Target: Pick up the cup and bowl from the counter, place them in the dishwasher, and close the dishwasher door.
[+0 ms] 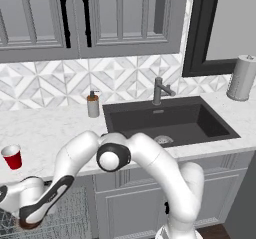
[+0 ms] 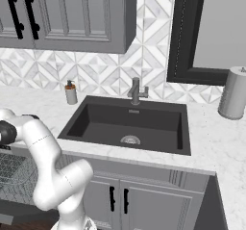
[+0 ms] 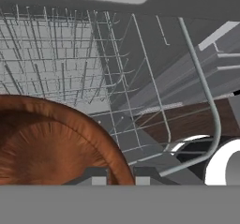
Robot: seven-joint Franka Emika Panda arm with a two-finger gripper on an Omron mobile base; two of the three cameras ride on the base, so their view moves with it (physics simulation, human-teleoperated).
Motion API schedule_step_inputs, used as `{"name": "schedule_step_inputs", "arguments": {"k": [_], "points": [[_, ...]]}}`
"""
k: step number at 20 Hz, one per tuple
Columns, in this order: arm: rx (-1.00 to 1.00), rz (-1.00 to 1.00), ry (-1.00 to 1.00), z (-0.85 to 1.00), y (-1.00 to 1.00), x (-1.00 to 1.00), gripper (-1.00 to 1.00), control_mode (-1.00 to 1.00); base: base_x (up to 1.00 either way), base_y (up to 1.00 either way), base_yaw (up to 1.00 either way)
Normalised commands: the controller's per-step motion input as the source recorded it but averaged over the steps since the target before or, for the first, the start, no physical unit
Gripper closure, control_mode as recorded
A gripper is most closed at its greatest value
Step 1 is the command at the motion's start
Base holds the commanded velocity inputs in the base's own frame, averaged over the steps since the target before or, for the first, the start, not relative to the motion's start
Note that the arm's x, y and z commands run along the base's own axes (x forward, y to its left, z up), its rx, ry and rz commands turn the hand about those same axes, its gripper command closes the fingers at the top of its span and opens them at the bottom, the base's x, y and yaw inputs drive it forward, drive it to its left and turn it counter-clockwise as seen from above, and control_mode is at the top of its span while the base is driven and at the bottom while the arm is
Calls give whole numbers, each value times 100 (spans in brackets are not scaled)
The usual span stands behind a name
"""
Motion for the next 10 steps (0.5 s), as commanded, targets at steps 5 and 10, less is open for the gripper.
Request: {"name": "schedule_step_inputs", "arguments": {"k": [5,10], "points": [[0,0,0,-13,-3,0,100,-100,0,0,0],[0,0,0,0,0,0,-100,-100,0,0,0]]}}
